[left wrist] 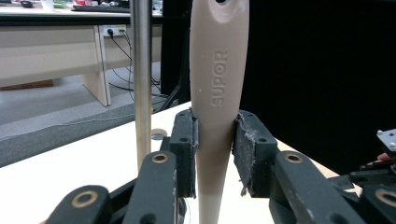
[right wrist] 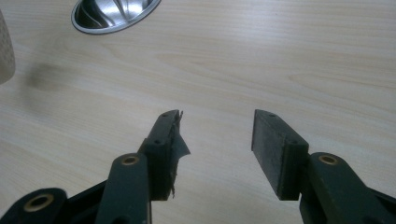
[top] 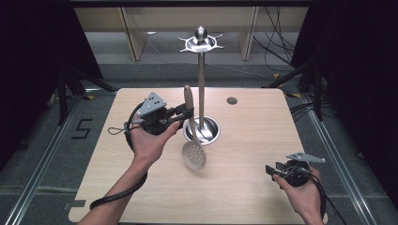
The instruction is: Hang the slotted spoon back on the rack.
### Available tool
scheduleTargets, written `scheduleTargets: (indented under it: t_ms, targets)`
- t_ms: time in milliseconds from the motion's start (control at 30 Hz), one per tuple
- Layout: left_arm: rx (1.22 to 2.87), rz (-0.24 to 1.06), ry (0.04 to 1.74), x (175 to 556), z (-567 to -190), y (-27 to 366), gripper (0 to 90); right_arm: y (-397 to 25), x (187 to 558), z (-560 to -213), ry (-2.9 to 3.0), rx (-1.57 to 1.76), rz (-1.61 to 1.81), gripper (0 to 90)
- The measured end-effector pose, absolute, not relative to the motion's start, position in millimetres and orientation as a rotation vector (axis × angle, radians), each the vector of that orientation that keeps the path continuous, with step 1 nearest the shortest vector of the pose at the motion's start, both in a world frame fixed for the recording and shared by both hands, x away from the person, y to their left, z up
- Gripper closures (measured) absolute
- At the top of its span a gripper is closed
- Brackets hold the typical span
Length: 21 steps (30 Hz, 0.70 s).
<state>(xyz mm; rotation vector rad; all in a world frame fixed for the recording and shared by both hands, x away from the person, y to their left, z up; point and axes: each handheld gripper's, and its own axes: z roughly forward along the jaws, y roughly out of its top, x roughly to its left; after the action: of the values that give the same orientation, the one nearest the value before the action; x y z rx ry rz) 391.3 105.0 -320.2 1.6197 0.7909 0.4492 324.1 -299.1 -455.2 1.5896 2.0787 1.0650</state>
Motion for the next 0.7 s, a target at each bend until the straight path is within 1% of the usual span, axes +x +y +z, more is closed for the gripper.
scheduleTargets:
  t_ms: [633, 700]
  targets:
    - [1.629, 0.499, 0.815, 405.4, -309.0, 115.6, 69.8, -299.2, 322.3, -452.7, 2.058, 1.592, 1.028, 52.0]
    - [1.630, 0.502, 0.821, 408.5, -307.6, 116.2, 69.8, -296.2, 320.8, -452.1, 2.052, 1.656, 1.045, 52.0]
